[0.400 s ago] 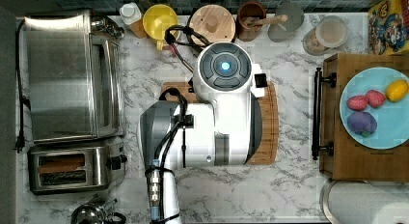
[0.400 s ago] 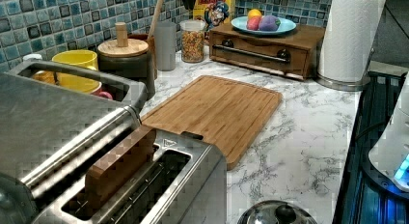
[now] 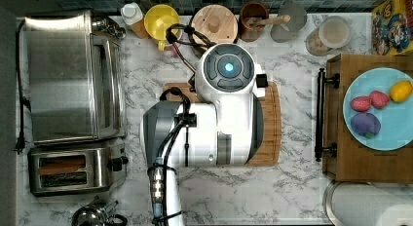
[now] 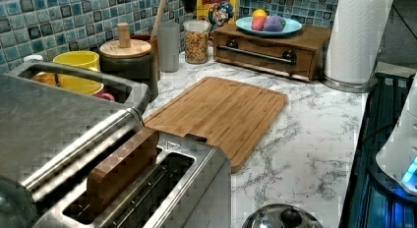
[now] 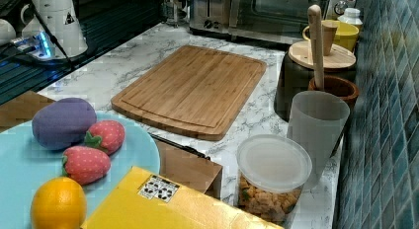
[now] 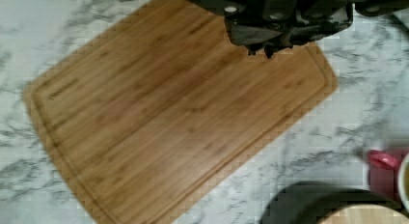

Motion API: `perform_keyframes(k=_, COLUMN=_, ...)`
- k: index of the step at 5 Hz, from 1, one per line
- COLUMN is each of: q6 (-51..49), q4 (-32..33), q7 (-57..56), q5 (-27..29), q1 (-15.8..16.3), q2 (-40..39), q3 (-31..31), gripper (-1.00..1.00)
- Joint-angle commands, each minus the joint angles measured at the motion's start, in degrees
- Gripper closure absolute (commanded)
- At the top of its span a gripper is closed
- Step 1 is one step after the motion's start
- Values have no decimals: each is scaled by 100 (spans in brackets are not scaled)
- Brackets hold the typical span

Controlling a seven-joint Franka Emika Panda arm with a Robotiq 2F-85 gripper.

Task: Turn on the toaster.

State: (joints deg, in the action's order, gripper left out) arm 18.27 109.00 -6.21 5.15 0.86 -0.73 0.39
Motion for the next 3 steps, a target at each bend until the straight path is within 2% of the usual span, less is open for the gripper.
perform_keyframes(k=1, q6=619, q4=963, q7=-1473, q5=507, q1=215, q2=645, q3=196, gripper=100)
perform_keyframes(k=3, q6=852, q4=1405, q7=-1938, q5=702, q1=457, q2=711, q3=554, gripper=100)
